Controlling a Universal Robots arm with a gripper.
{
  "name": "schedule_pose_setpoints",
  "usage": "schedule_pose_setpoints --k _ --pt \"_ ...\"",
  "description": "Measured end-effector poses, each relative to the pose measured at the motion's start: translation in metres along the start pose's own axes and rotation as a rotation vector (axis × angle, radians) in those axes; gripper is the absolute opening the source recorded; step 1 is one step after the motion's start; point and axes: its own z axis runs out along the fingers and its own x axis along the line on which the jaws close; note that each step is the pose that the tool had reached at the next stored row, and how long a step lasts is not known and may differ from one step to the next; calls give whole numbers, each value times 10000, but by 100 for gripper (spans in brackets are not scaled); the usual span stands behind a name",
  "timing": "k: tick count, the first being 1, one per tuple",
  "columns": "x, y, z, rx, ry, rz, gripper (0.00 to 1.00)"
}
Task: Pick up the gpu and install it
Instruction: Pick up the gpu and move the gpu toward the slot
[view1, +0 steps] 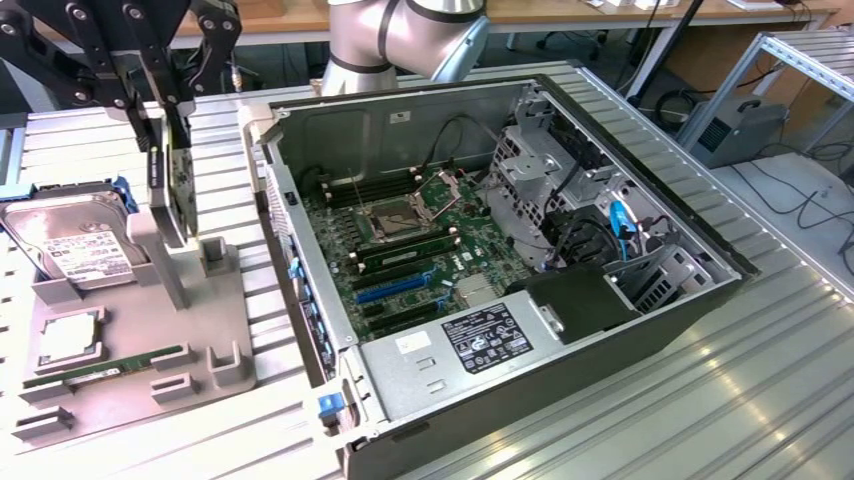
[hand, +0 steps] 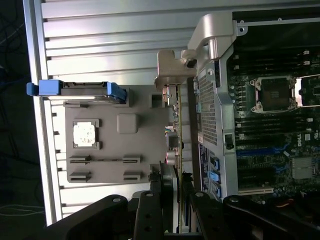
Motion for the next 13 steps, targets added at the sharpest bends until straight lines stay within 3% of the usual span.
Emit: schedule_pose_setpoints --k 13 --pt "-40 -23 2 -1 -1 0 27"
